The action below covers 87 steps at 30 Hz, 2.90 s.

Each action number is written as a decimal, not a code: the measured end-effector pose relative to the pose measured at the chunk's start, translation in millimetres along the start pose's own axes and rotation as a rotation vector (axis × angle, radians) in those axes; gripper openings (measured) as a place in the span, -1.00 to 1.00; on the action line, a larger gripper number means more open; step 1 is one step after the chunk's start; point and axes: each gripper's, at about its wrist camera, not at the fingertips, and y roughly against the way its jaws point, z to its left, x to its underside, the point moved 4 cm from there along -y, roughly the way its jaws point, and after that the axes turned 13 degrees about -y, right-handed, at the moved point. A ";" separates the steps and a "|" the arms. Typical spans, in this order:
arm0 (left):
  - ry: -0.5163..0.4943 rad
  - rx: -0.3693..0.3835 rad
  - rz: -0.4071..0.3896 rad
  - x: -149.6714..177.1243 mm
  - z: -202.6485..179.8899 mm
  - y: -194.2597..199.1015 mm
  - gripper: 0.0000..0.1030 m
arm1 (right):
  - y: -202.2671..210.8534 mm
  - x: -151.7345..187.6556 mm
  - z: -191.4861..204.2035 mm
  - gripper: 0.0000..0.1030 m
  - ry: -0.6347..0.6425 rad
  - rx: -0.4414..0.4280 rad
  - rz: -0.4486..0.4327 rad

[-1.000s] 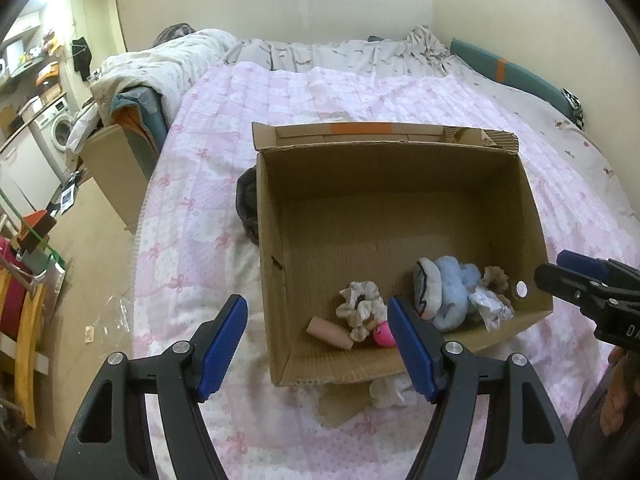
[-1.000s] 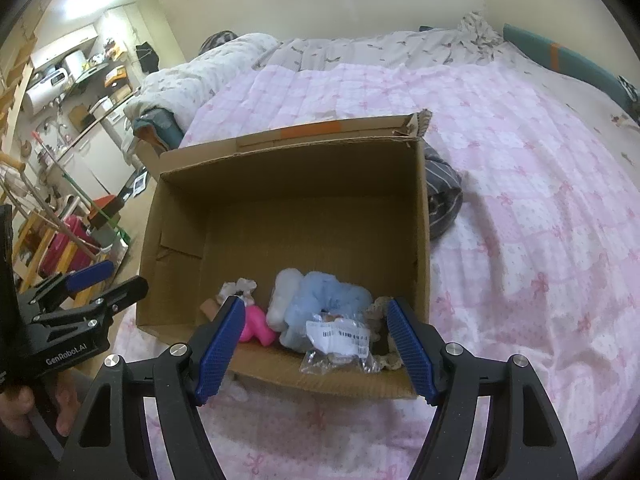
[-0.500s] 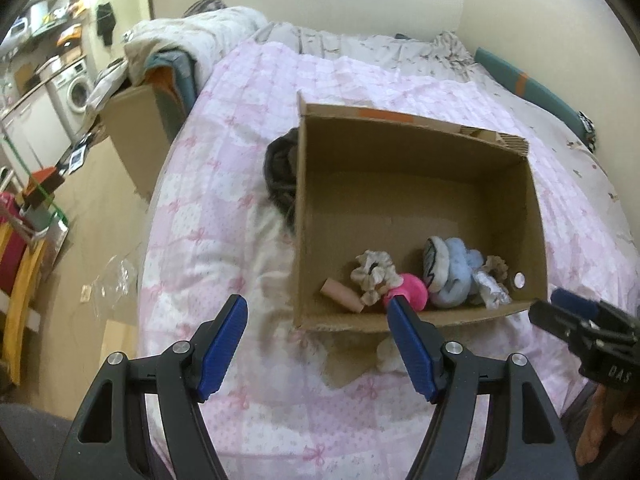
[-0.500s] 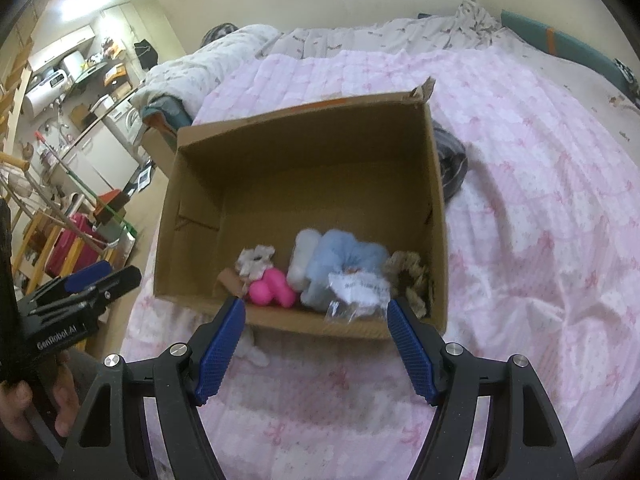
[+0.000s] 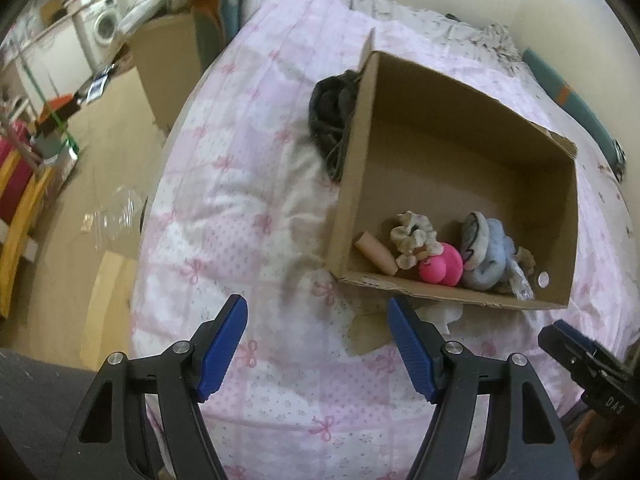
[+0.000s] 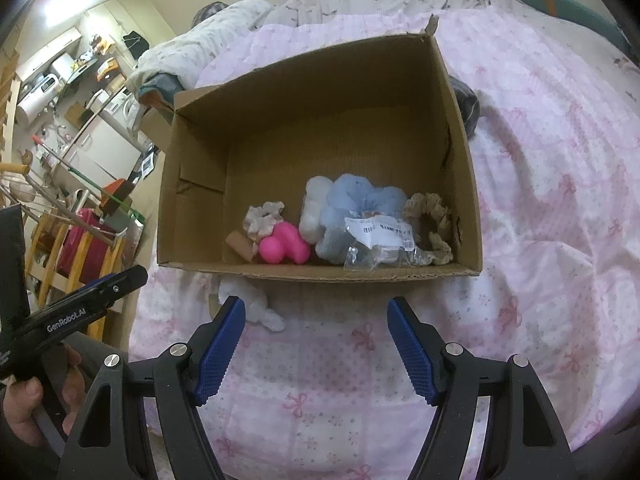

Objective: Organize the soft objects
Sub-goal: 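Withdraw both open grippers from the box toward the white cloth, then grasp the white cloth with the right gripper, then grasp the translucent plastic piece with the left gripper while the right holds the cloth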

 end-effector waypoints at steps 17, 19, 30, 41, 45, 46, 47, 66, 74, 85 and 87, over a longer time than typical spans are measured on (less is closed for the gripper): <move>0.057 0.003 0.020 -1.6 8.0 -8.5 0.36 | -56.1 25.6 22.3 0.50 0.134 0.069 0.189; 0.067 -0.001 0.024 -2.0 10.1 -8.9 0.36 | -63.6 29.4 33.7 0.50 0.162 0.053 0.205; 0.097 0.010 0.034 -1.7 13.0 -10.2 0.36 | -110.1 36.2 80.6 -0.06 0.205 0.041 0.176; 0.102 0.001 0.035 -2.0 12.8 -12.9 0.36 | -93.8 30.3 68.8 -0.59 0.185 0.026 0.187; 0.099 0.000 0.038 -1.1 12.4 -14.0 0.36 | -68.2 32.2 65.6 -0.59 0.183 0.007 0.184; 0.096 -0.001 0.040 -0.7 11.6 -14.5 0.36 | -61.8 31.9 64.3 -0.59 0.183 -0.003 0.187; 0.089 0.000 0.044 -0.1 10.4 -15.3 0.36 | -53.8 30.8 62.6 -0.59 0.184 -0.017 0.186; -0.018 0.101 0.142 28.4 -37.2 -64.5 0.33 | -15.3 17.4 4.1 -0.59 0.002 -0.041 0.125; -0.024 0.135 0.181 23.8 -46.9 -96.3 0.00 | -19.5 15.9 4.6 -0.59 -0.001 -0.048 0.129; 0.003 0.149 0.202 18.7 -37.3 -107.7 -0.82 | -24.9 18.3 5.3 -0.59 0.010 -0.024 0.140; -0.013 0.132 0.187 19.3 -38.0 -101.9 -0.83 | -26.6 18.8 5.7 -0.59 0.015 -0.019 0.142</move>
